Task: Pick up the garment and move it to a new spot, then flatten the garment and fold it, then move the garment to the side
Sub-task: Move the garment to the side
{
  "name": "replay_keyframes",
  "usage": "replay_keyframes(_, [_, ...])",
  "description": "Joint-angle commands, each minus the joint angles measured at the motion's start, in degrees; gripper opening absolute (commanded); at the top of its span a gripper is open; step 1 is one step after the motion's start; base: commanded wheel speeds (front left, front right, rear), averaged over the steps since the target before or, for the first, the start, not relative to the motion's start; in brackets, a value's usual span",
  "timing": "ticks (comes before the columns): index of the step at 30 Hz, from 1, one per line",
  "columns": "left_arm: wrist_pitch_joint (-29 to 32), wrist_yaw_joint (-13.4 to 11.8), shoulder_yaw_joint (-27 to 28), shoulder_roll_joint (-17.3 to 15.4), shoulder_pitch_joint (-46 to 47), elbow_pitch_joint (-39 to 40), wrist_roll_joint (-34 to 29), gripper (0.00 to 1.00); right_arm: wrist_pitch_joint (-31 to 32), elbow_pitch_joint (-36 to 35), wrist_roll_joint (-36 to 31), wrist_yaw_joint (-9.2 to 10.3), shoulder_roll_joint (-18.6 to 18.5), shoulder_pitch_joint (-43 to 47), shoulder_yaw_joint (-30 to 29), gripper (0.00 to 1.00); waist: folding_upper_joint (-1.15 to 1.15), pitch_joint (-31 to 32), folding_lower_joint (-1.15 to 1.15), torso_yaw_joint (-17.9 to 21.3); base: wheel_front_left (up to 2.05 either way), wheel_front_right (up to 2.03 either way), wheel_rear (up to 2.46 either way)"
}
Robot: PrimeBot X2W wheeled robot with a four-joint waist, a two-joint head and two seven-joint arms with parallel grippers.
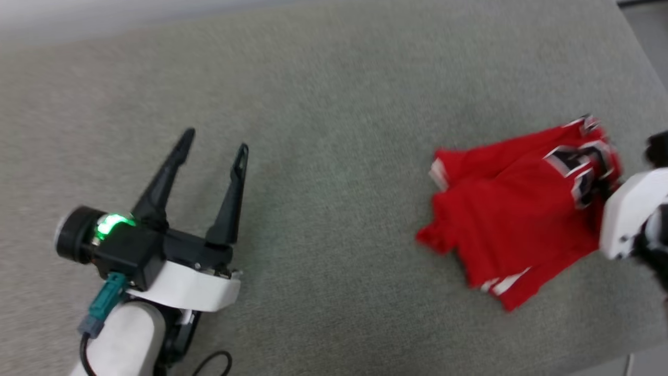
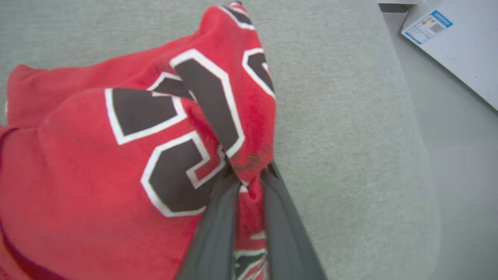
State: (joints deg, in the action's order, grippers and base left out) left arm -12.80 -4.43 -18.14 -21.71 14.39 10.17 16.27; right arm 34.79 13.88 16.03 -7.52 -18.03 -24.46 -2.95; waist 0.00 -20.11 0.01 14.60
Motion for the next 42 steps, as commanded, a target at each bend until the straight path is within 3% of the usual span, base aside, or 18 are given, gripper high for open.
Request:
replay_keyframes(1, [0.3, 0.4, 0.4, -0.9, 1.2, 0.9, -0.5, 1.00, -0.8, 0.9, -1.1, 0.07, -1.0, -2.4, -1.3, 0.00, 0.00, -6.8, -0.01, 3.8, 0.00, 0.00, 0.00])
replay_keyframes(12, [3.5, 2.4, -0.2, -4.0, 7.0, 8.9, -2.1, 1.00, -3.9, 10.2, -10.4, 0.07, -6.9, -13.2, -18.0, 0.00, 0.00, -17.5, -0.01, 0.0, 0.00, 0.00, 0.00])
replay_keyframes(19, [2.9, 2.8, -0.9, -3.9, 9.1, 10.2, -2.3, 1.00, -7.6, 13.0, -14.6, 0.07, -6.7, -14.9, -24.9, 0.00, 0.00, -19.9, -0.01, -3.0, 0.00, 0.00, 0.00])
replay_keyframes(21, [2.7, 2.8, -1.1, -3.7, 9.1, 9.9, -2.2, 1.00, -9.2, 14.3, -16.2, 0.06, -5.6, -15.1, -26.3, 0.51, 0.00, -19.8, -0.01, -3.3, 0.00, 0.00, 0.00])
replay_keyframes(22, [2.5, 2.8, -1.2, -3.6, 9.1, 9.6, -2.0, 1.00, -10.2, 15.0, -16.8, 0.07, -5.1, -15.3, -27.3, 1.00, 0.00, -19.6, -0.01, -3.4, 0.00, 0.00, 0.00])
replay_keyframes(32, [0.4, 2.0, -2.4, -1.6, 5.8, 4.6, -0.7, 1.00, -23.4, 17.2, -26.0, 0.07, -2.9, -13.3, -33.9, 1.00, 0.00, -11.6, -0.01, -4.8, 0.00, 0.00, 0.00])
replay_keyframes(42, [-1.0, 0.1, -2.8, 1.5, -0.4, -0.7, 2.1, 1.00, -33.4, 13.9, -22.4, 0.08, 0.7, -6.0, -30.4, 1.00, 0.00, -0.7, -0.01, -7.0, 0.00, 0.00, 0.00])
